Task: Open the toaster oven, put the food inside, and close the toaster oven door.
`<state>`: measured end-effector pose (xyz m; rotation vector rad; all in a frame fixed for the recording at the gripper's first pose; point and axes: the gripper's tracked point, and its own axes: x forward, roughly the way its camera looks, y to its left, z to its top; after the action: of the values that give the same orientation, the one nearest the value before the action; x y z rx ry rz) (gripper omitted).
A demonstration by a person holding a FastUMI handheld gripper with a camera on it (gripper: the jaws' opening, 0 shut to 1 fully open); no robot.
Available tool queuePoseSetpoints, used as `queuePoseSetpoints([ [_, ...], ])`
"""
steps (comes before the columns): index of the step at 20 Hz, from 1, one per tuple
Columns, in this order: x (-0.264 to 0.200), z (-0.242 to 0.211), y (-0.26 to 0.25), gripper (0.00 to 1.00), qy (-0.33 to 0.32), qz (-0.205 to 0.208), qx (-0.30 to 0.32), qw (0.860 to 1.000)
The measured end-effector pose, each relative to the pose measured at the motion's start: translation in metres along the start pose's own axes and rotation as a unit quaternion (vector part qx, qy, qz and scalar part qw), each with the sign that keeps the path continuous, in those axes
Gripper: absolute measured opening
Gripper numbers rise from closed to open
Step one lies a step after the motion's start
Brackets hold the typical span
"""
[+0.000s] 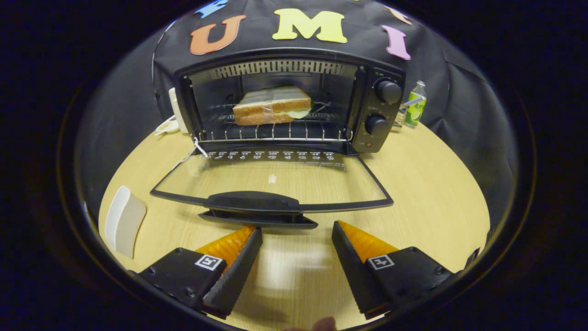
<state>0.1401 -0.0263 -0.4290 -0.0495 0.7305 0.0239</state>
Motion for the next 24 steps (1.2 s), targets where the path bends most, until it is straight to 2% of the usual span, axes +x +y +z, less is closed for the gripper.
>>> queuePoseSetpoints([
  [5,-0.029,0.023,-0.001,0.99,-0.034,0.013,0.001,0.999],
  [9,-0.059,0.072,0.001,1.00,-0.095,0.022,-0.003,0.995],
  [16,-0.087,0.142,0.013,1.00,-0.145,0.035,-0.007,0.989],
  [22,-0.186,0.219,0.013,1.00,-0.227,0.054,0.040,0.971],
  [24,-0.224,0.238,0.004,1.00,-0.254,0.047,0.049,0.965],
])
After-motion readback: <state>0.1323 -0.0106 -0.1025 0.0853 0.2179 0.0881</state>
